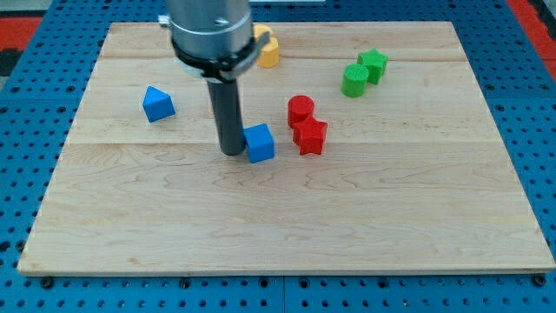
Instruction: Move the blue cube to the bottom right corner of the board
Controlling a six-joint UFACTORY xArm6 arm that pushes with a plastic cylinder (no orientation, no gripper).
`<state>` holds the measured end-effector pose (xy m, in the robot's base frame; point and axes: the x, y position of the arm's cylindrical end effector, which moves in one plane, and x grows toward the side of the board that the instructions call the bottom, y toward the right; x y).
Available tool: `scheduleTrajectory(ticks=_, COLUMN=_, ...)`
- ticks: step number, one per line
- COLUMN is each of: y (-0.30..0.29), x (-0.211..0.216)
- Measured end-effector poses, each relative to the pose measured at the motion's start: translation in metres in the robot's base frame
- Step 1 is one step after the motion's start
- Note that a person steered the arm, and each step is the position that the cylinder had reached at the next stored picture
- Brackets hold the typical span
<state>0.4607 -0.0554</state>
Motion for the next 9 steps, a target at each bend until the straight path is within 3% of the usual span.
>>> scheduleTrajectory(ticks=1, y=-0.022, x=-0.024)
scheduleTrajectory(ticks=2, y=0.029, x=-0.015)
scheduleTrajectory(ticks=3, y=0.101, x=0.056)
scheduleTrajectory(ticks=4, y=0.176, x=0.093)
scheduleTrajectory(ticks=5, y=0.101, x=0.092)
scheduleTrajectory(ticks=6, y=0.072, x=0.048)
scheduleTrajectory(ticks=7, y=0.129, x=0.026)
scheduleTrajectory(ticks=8, y=0.211, x=0.038)
scheduleTrajectory(ticks=9, y=0.252, x=0.075)
